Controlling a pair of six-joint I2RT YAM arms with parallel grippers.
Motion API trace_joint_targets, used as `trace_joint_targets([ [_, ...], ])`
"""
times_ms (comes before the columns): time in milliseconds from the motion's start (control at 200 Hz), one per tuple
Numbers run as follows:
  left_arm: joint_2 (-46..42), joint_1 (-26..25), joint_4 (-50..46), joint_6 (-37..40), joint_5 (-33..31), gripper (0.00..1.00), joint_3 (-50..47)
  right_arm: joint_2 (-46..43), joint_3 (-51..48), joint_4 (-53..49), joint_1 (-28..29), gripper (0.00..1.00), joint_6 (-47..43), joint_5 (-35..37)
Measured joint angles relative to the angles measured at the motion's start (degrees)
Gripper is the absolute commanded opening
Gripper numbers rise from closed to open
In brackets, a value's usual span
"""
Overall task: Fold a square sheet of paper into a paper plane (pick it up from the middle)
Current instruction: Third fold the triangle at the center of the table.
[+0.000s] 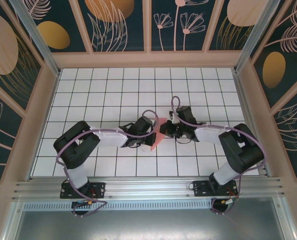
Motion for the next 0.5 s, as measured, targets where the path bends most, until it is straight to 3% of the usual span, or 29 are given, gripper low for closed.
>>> trace_joint_targets([
  [295, -1.62, 0.00, -1.11, -1.62, -0.13, 0.06, -0.39, 3.76, -2.78, 2.36, 0.35, 0.03, 1.70, 2.29],
  [500, -6.54, 1.25, -3.06, -1.68, -0.92, 0.06, 0.48, 5.53, -2.03, 3.15, 0.24, 0.03, -2.05, 1.44],
])
